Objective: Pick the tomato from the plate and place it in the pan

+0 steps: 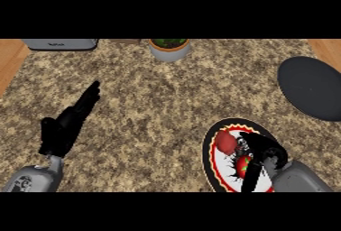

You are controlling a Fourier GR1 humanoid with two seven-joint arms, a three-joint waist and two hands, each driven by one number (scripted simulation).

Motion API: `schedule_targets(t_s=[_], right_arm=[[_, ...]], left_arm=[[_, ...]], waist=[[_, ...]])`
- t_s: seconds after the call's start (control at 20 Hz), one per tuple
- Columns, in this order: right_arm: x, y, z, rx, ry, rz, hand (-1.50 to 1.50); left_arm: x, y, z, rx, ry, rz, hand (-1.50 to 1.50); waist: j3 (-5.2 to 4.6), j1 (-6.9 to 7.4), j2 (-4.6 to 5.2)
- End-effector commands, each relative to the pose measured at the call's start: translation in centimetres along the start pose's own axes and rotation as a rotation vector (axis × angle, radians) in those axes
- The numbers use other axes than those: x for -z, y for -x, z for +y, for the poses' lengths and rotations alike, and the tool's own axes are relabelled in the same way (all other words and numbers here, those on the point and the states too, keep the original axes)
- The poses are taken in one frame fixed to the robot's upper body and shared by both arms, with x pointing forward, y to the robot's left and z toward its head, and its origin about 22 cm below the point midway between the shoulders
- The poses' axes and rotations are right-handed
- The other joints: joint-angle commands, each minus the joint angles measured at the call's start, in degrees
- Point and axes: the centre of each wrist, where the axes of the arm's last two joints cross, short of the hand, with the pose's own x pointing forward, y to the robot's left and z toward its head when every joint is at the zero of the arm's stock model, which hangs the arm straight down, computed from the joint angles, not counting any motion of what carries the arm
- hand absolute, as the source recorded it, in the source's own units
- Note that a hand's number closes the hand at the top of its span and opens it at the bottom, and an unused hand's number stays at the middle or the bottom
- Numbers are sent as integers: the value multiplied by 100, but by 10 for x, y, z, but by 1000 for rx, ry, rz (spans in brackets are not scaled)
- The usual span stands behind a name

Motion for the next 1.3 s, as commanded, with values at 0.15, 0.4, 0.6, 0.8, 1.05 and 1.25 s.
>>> schedule_targets(t_s=[0.15, 0.4, 0.6, 0.8, 1.05, 1.25], right_arm=[[17, -7, 23, -36, -70, 109, -150], [19, 9, 25, -107, -117, 27, 150], [12, -13, 33, -119, -109, 5, 150], [12, 7, 35, -88, -55, 1, 150], [-20, -31, 16, -54, 128, -51, 150], [-33, 1, -1, -98, 322, -246, 150]], left_arm=[[4, -12, 9, 14, 0, -4, 0], [-5, -13, -4, 10, 11, -11, 0], [0, -3, -4, 0, 7, 0, 0], [1, -4, 0, 14, 5, -13, 0], [8, -7, -1, 9, 0, -15, 0], [7, 3, -5, -5, -26, -4, 0]], waist=[[3, 18, 5], [4, 32, 0], [1, 12, 7], [2, -22, 1], [1, -18, -1], [4, -81, -5]])
